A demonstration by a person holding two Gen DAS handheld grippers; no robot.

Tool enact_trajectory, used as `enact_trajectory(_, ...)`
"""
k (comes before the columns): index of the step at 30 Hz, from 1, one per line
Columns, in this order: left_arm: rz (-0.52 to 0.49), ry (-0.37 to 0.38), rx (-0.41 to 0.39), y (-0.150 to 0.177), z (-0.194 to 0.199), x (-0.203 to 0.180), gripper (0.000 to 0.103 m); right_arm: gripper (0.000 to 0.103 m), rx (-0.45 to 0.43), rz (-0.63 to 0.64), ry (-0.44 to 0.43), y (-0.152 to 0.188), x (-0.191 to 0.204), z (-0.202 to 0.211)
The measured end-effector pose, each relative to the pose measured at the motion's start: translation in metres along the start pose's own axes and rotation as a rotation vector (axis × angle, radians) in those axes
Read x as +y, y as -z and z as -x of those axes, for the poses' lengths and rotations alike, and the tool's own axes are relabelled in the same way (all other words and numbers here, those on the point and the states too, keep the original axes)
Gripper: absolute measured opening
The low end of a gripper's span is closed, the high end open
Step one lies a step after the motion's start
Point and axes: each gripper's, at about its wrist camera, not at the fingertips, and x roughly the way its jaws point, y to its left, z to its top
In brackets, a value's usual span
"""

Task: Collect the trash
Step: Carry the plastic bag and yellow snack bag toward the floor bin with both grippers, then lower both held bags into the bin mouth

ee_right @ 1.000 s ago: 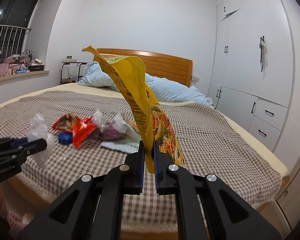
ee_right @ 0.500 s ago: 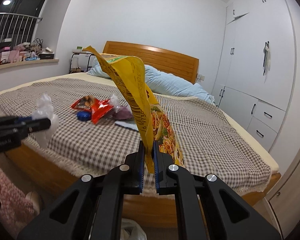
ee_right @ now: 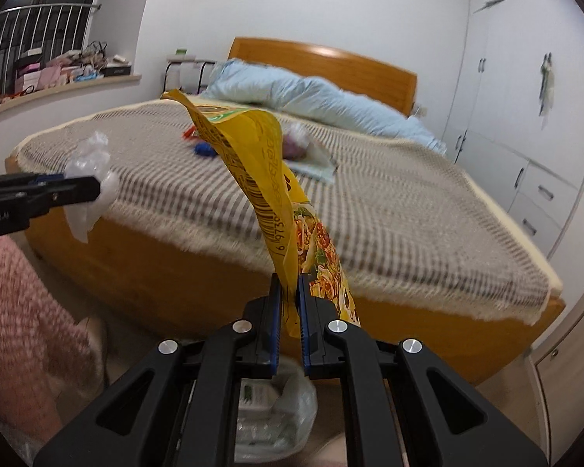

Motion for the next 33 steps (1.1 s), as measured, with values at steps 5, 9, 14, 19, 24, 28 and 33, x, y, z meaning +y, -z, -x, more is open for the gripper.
enact_trajectory(5, -0.017, 0.001, 0.020, 0.017, -0.007, -0.004, 0.026, 0.008, 0.037, 0.015, -0.022, 0.014, 0.007, -0.012)
enact_trajectory(9, -0.039, 0.013, 0.009, 0.031, -0.010, -0.009, 0.026, 0.008, 0.053, 0.047, -0.020, 0.023, 0.013, -0.023)
enact_trajectory(14, -0.081, 0.003, 0.063, 0.051, -0.031, -0.016, 0.026, 0.008, 0.105, 0.050, -0.036, 0.045, 0.019, -0.044)
enact_trajectory(19, -0.053, 0.001, 0.105, 0.059, -0.048, -0.009, 0.026, 0.008, 0.134, 0.058, -0.044, 0.054, 0.022, -0.054)
enact_trajectory(24, -0.017, -0.011, 0.165, 0.070, -0.062, 0.000, 0.026, 0.008, 0.167, 0.063, -0.056, 0.064, 0.022, -0.065)
enact_trajectory(28, -0.011, -0.026, 0.184, 0.075, -0.069, 0.005, 0.026, 0.008, 0.193, 0.085, -0.066, 0.070, 0.024, -0.072)
enact_trajectory(33, -0.011, -0.026, 0.204, 0.082, -0.079, 0.005, 0.026, 0.008, 0.214, 0.103, -0.071, 0.077, 0.027, -0.078)
